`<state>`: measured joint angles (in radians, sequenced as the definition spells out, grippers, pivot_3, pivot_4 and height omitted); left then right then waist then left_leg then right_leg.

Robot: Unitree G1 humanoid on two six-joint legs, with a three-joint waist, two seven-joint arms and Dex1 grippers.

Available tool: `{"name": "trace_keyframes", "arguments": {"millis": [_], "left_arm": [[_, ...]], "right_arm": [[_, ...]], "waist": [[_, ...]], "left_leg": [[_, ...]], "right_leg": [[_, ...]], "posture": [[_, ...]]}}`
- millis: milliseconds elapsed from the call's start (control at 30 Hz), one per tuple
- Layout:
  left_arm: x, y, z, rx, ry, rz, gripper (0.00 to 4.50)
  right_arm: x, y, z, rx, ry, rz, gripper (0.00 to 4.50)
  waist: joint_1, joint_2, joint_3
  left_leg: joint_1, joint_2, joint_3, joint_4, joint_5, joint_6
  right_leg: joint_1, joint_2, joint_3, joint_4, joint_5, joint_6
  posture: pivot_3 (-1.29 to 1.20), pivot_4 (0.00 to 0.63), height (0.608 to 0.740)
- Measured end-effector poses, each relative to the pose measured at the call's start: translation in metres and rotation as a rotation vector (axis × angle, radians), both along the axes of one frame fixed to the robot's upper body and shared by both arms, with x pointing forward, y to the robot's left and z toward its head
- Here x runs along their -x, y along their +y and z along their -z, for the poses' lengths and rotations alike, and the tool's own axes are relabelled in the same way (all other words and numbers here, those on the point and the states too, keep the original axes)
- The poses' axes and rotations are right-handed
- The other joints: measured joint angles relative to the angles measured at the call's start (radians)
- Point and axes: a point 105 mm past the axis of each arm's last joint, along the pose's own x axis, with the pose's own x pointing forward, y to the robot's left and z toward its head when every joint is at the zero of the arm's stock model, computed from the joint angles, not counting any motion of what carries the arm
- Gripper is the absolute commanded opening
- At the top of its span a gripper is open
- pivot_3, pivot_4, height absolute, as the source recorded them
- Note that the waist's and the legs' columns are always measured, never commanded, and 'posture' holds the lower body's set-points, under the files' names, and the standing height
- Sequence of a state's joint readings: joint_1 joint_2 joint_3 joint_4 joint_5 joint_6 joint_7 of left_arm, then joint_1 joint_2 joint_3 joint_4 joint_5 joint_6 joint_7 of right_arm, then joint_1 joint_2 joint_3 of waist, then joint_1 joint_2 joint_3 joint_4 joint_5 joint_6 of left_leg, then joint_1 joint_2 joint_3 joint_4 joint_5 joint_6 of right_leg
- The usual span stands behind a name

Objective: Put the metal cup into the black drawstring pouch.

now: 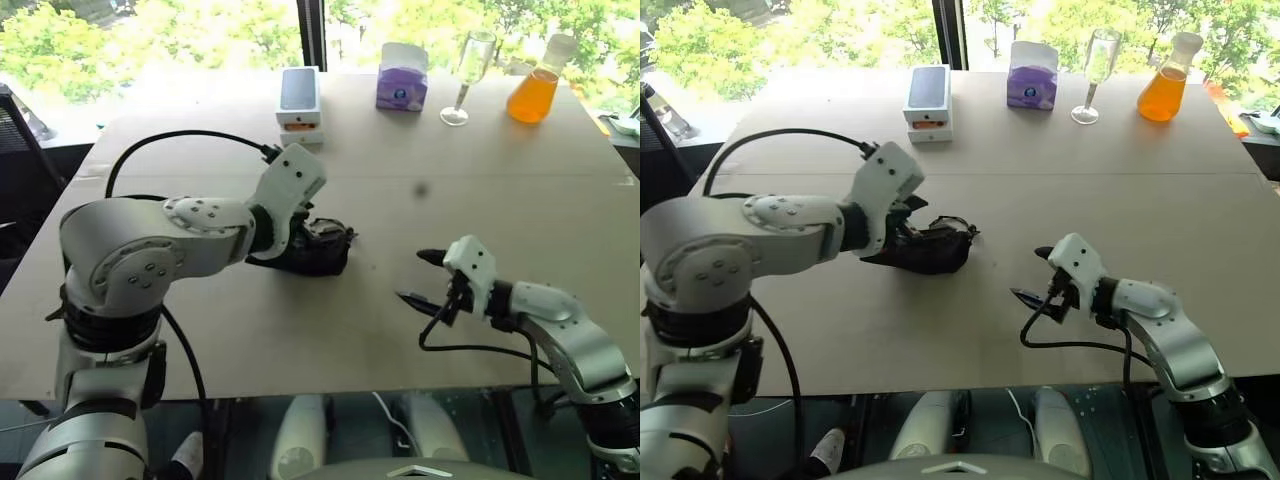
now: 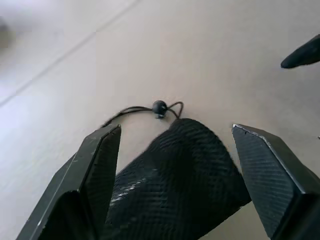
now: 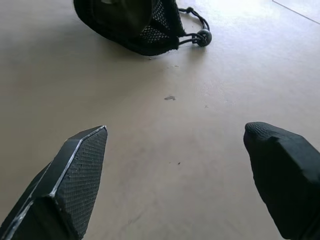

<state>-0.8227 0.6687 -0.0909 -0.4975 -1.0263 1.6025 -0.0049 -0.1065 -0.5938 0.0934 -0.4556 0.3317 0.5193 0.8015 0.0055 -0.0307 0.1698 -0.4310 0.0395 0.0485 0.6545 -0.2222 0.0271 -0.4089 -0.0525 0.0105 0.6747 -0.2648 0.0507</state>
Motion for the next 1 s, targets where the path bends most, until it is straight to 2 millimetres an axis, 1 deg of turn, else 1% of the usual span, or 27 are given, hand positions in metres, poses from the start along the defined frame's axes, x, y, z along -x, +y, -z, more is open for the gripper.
{"name": "trace_keyframes", "arguments": {"millis": [67,167,233,333,467,533,700,800,833,933,967,1000], "left_arm": [[-0.001,-0.005,0.016,-0.041,0.062,0.004,3.66],[-0.001,-0.012,0.03,-0.103,0.096,0.015,3.66],[-0.005,-0.016,0.035,-0.145,0.096,0.006,3.66],[-0.011,-0.019,0.039,-0.21,0.079,-0.005,2.82],[-0.017,-0.017,0.04,-0.261,0.057,-0.029,1.05],[-0.02,-0.016,0.037,-0.269,0.04,-0.038,0.02],[-0.022,-0.006,0.03,-0.267,0.013,-0.037,0.02],[-0.024,0.019,0.016,-0.218,-0.027,-0.02,0.02],[-0.024,0.024,0.011,-0.183,-0.04,-0.007,0.02],[-0.023,0.026,-0.002,0.005,-0.04,0.077,0.02],[-0.024,0.026,-0.012,0.119,-0.042,0.106,0.02],[-0.025,0.027,-0.029,0.259,-0.068,0.138,0.02]], "right_arm": [[0.008,-0.005,-0.007,-0.009,0.003,-0.017,4.41],[0.011,-0.006,-0.022,-0.042,-0.022,-0.027,4.41],[0.012,-0.008,-0.028,-0.048,-0.032,-0.024,4.41],[0.014,-0.007,-0.032,-0.059,-0.037,-0.026,4.5],[0.018,-0.008,-0.037,-0.064,-0.052,-0.021,4.5],[0.018,-0.01,-0.039,-0.075,-0.059,-0.008,4.5],[0.016,-0.01,-0.04,-0.083,-0.068,0.011,4.5],[0.01,-0.007,-0.037,-0.099,-0.081,0.029,4.5],[0.006,-0.006,-0.035,-0.103,-0.083,0.043,4.5],[-0.008,-0.001,-0.033,-0.101,-0.122,0.072,4.5],[-0.014,0.002,-0.033,-0.1,-0.141,0.089,4.5],[-0.022,0.006,-0.033,-0.096,-0.17,0.112,4.5]], "waist": [[-0.003,0.0,0.0],[-0.005,0.0,0.0],[-0.003,0.0,0.0],[-0.001,0.0,0.0],[-0.001,0.0,0.0],[0.0,0.0,0.0],[-0.003,0.0,0.0],[-0.019,0.001,0.0],[-0.019,0.001,0.0],[-0.014,0.0,0.0],[-0.012,0.0,0.0],[-0.011,0.0,0.0]], "left_leg": [[0.0,0.0,0.0,0.0,0.0,0.0],[0.0,0.0,0.0,0.001,0.0,0.0],[0.0,0.0,0.0,0.001,0.0,0.0],[0.0,0.0,0.0,0.001,0.0,0.0],[0.0,0.0,0.0,0.001,0.0,0.0],[0.0,0.0,0.0,0.001,0.0,0.0],[0.0,0.0,0.0,0.001,0.001,-0.001],[0.001,0.0,0.001,0.001,0.002,-0.004],[0.001,0.001,0.001,0.001,0.002,-0.004],[0.0,0.0,0.001,0.002,0.002,-0.003],[-0.001,0.0,0.001,0.004,0.001,-0.002],[-0.002,0.0,0.001,0.005,0.001,-0.002]], "right_leg": [[0.0,0.0,0.0,0.001,0.0,0.0],[0.0,0.0,0.0,0.001,0.0,0.0],[0.0,0.0,0.0,0.001,0.0,0.0],[0.0,0.0,0.0,0.001,0.0,0.0],[0.0,0.0,0.001,0.001,0.0,0.0],[0.0,0.0,0.0,0.001,0.0,0.0],[0.0,0.0,0.0,0.001,0.0,0.0],[-0.001,0.0,0.002,0.002,0.0,0.0],[-0.001,0.0,0.001,0.002,0.0,0.0],[-0.001,0.0,0.001,0.002,0.0,0.0],[-0.001,0.0,0.0,0.002,0.0,0.0],[-0.001,0.0,-0.001,0.002,0.0,0.0]], "posture": [[0.0,0.15,0.74],[0.0,0.15,0.74],[0.0,0.15,0.74],[0.0,0.15,0.74],[0.0,0.15,0.74],[0.0,0.15,0.74],[0.0,0.15,0.74],[0.0,0.15,0.74],[0.0,0.15,0.74],[0.0,0.15,0.74],[0.0,0.15,0.74],[0.0,0.15,0.74]]}}
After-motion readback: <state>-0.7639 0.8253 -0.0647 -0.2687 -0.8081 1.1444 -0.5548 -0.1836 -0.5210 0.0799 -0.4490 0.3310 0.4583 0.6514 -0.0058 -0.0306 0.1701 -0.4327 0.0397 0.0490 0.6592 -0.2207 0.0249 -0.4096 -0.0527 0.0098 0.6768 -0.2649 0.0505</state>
